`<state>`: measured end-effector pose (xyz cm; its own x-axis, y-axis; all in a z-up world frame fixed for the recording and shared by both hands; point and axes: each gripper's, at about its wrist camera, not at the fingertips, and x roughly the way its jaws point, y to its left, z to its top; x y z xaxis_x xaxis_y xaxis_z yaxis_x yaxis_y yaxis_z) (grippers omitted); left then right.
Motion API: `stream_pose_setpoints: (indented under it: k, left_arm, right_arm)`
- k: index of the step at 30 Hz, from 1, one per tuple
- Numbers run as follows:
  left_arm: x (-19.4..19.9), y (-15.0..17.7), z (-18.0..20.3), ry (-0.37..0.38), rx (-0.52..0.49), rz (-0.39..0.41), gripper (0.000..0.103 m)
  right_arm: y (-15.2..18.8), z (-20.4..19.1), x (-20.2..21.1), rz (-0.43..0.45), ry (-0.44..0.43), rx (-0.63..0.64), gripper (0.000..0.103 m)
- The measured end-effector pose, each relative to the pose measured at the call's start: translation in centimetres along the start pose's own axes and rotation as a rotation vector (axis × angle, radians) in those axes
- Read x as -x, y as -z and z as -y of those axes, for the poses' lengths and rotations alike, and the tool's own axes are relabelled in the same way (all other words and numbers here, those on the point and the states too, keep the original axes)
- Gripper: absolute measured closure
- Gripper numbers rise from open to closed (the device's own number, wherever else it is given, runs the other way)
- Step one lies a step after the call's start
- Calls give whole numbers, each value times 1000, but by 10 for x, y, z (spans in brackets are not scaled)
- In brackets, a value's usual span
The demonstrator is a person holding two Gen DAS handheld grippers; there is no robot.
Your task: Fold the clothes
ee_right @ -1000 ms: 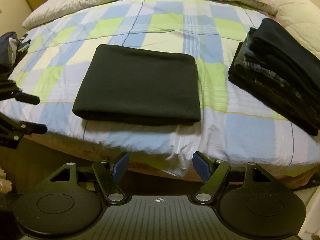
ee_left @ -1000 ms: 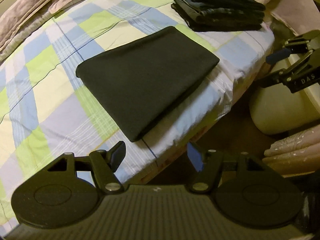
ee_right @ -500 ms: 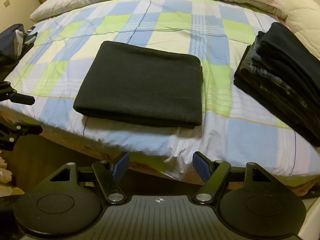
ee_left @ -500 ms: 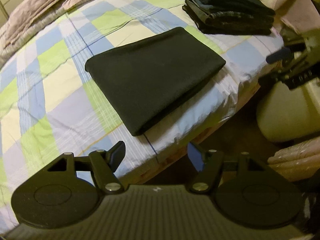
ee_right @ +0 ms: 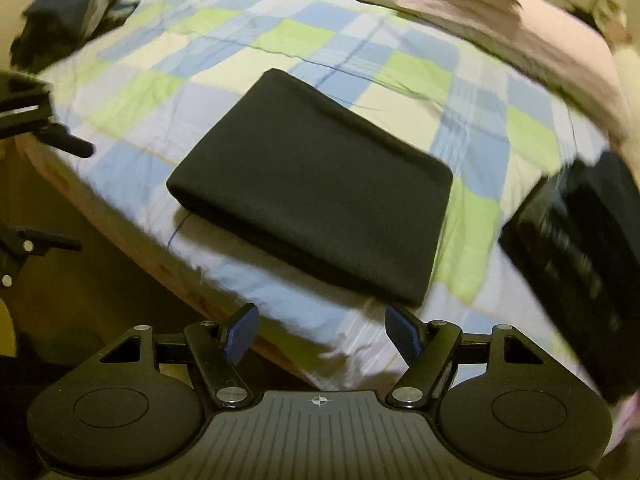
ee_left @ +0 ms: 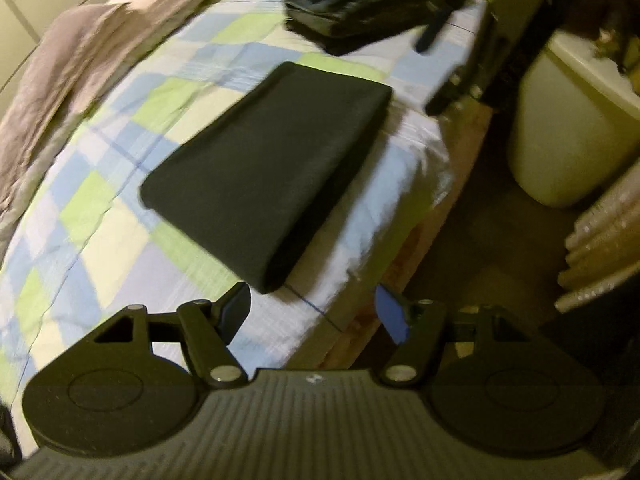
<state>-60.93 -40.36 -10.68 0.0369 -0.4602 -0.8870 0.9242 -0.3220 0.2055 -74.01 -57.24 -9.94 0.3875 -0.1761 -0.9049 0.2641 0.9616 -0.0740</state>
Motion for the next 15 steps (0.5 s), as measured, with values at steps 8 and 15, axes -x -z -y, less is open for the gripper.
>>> stream_pose_setpoints:
  k: [8, 15]
  left_arm:
    - [-32, -18, -54, 5, 49, 48, 38]
    - [-61, -44, -128, 9, 277, 23, 68]
  right_arm:
    - [-26, -6, -10, 15, 6, -103, 30]
    - [-65, 9, -31, 18, -14, -97, 30]
